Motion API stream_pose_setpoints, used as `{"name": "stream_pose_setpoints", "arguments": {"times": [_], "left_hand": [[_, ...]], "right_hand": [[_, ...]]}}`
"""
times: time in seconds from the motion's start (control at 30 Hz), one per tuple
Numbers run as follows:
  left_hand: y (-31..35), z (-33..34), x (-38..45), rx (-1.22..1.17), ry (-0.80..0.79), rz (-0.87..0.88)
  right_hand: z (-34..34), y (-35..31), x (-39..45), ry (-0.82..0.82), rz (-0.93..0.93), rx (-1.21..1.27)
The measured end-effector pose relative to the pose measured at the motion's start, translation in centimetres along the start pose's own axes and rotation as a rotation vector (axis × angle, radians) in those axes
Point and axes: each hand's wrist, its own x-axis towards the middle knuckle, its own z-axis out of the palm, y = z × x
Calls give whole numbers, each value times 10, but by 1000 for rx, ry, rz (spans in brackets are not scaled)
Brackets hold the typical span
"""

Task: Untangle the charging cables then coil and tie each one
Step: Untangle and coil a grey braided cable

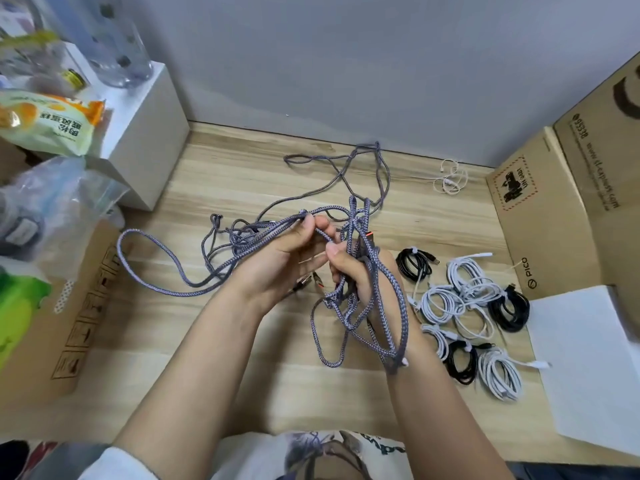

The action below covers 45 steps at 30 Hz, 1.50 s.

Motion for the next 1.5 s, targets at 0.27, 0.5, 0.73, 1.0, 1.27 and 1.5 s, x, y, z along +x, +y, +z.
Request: {"name": "stream_pose_setpoints", "arguments": {"times": [0.27,0.5,0.73,1.0,1.27,1.5], "left_hand": [[8,-8,-8,491,379,415],[13,-8,-5,343,297,440],[15,2,-3,242,273,333],[17,3,-5,146,179,177],[8,-2,-12,481,53,100],[-6,-24,-2,999,201,262]], "right_hand": [[-7,8,18,-55,100,-140],[-15,3,3,-144,269,340],[-21,-5,1,-302,412,707],[-32,9,8,-350,564,949],[-18,-2,9,-53,407,869],[-30,-22,3,232,197,451]]}}
